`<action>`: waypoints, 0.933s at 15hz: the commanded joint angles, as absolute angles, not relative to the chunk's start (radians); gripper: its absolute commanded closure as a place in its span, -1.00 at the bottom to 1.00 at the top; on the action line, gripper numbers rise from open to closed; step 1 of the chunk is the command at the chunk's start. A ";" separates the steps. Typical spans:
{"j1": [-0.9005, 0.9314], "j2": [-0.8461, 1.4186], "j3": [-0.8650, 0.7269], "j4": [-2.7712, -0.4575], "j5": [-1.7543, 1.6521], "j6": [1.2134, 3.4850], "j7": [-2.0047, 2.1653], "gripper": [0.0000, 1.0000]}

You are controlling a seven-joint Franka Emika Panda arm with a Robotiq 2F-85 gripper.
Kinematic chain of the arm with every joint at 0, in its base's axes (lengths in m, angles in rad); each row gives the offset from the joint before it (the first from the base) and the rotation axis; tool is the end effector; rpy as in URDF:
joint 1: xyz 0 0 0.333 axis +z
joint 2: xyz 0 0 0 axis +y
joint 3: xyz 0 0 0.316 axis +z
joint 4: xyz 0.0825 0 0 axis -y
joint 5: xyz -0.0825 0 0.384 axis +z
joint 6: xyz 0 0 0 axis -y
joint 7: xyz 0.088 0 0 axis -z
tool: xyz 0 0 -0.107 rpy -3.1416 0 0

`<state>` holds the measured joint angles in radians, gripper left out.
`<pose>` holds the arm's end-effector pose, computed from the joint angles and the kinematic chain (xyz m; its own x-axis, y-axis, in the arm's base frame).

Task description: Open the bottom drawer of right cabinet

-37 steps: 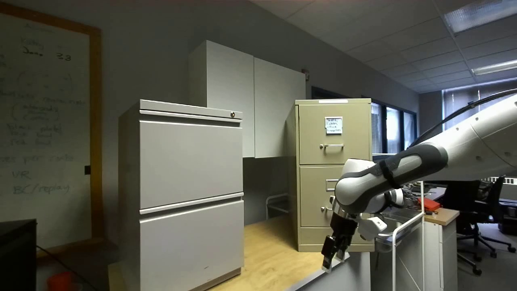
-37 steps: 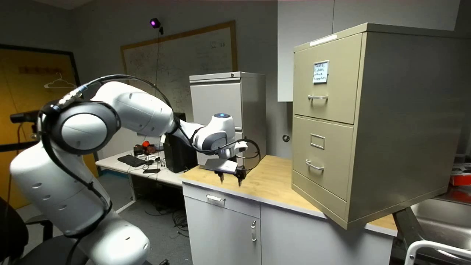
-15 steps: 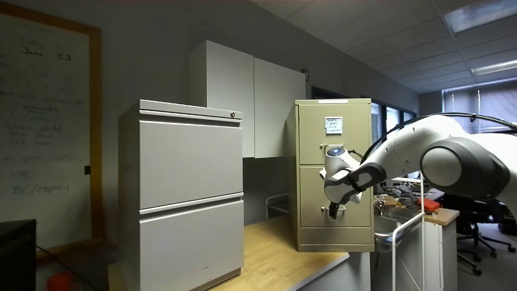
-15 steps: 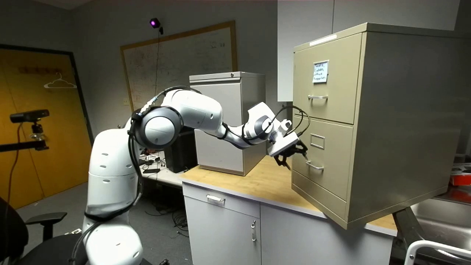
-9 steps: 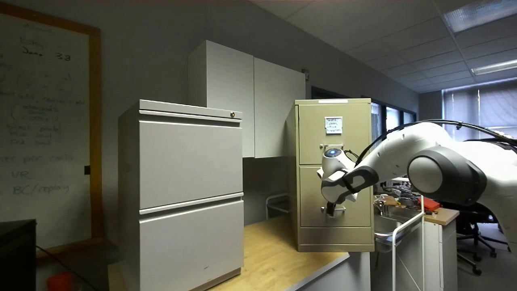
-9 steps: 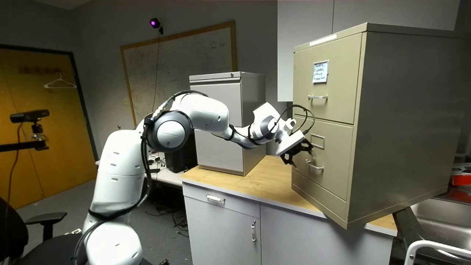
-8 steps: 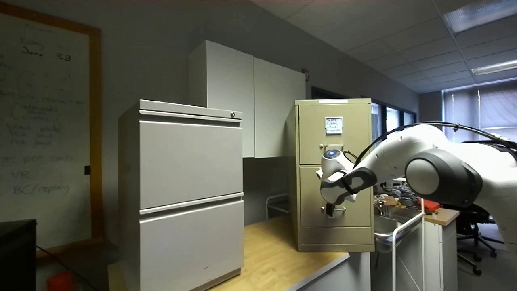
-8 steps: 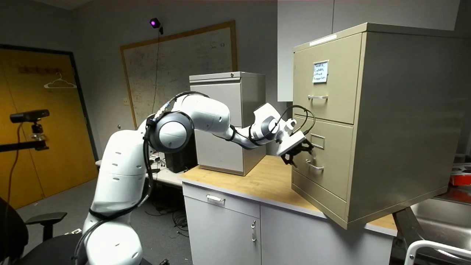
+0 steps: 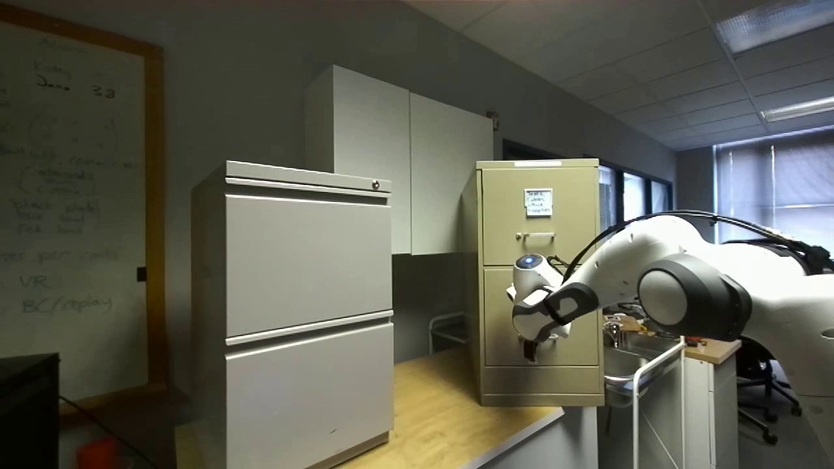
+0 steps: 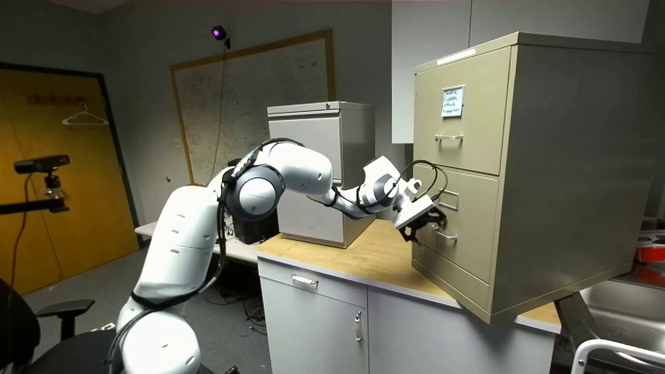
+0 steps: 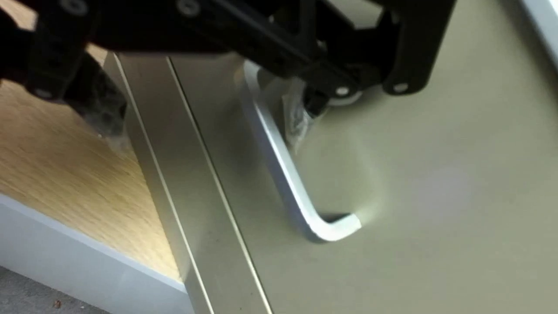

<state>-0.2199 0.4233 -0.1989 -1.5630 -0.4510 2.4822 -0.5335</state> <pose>0.6645 -0.2691 0.4598 0.8871 0.4532 0.0877 0.3163 -0.7350 0.5997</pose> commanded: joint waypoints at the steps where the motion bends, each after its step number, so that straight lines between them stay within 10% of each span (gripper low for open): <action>1: -0.258 0.498 -0.191 -1.491 -0.434 2.489 -0.569 -1.00; 5: -0.272 0.513 -0.178 -1.498 -0.405 2.476 -0.573 -0.93; 6: -0.275 0.512 -0.172 -1.499 -0.392 2.470 -0.580 -0.49; 14: -0.285 0.504 -0.143 -1.393 -0.284 2.285 -0.651 0.45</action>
